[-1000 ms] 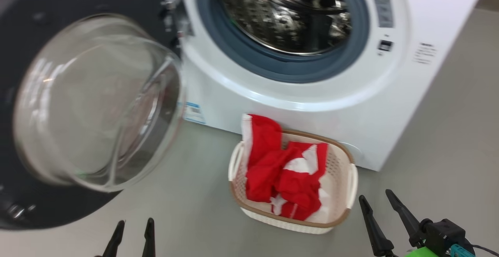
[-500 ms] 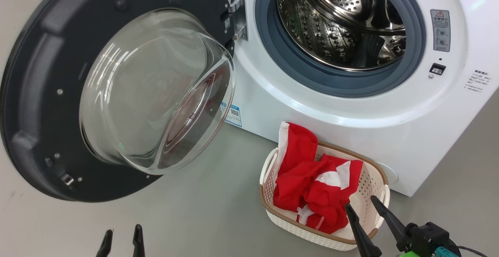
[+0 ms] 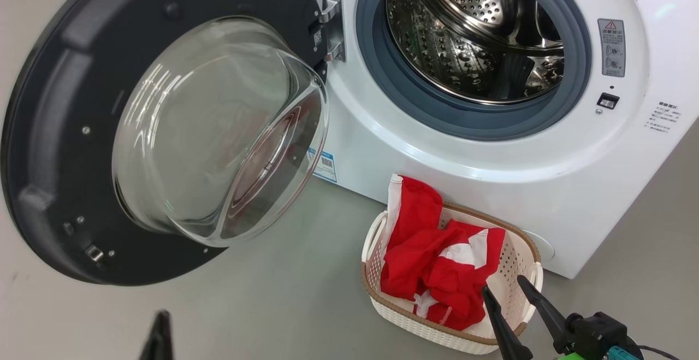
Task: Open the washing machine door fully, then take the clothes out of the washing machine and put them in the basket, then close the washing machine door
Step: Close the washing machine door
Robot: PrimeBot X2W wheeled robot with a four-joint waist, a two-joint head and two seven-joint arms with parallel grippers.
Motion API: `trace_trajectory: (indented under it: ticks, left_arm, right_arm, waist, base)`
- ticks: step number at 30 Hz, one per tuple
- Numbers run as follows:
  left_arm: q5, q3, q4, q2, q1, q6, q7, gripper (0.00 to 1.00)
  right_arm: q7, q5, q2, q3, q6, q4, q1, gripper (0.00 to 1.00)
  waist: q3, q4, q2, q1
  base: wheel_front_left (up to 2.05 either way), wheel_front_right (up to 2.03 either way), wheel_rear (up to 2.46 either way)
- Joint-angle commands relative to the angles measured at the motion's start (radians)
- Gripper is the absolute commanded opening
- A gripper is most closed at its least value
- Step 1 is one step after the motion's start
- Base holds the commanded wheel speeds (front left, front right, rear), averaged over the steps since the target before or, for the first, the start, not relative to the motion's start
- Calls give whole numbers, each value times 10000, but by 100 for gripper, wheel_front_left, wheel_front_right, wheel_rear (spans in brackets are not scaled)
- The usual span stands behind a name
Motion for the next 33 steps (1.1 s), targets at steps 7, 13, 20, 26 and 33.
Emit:
trace_trajectory:
  ticks: [7,13,20,26,33]
  left_arm:
    - [568,1744,-2531,97,-1691,-474,-53,0]
    - [1028,3034,-3737,592,-3541,-935,-53,0]
    - [-1003,4037,-2543,1808,-5641,-1036,-53,0]
    - [-3316,4136,878,3363,-7070,-1040,192,0]
    - [-6560,4567,5476,4148,-8771,-981,4044,0]
  right_arm:
    - [-65,-16,-47,115,75,-264,-397,100]
    - [-65,-99,-31,64,75,-293,-355,100]
    - [-65,-130,68,-87,75,-346,-179,100]
    - [-65,-188,80,-261,75,-416,-100,100]
    - [-65,-242,101,-369,75,-479,-60,100]
  waist:
    - [112,-6,0,0]
    - [193,-16,0,0]
    - [159,-84,0,0]
    - [242,-103,0,0]
    - [343,-157,0,0]
  base:
    - [0,0,0]
    - [0,0,0]
    - [0,0,0]
    - [0,0,0]
    - [0,0,0]
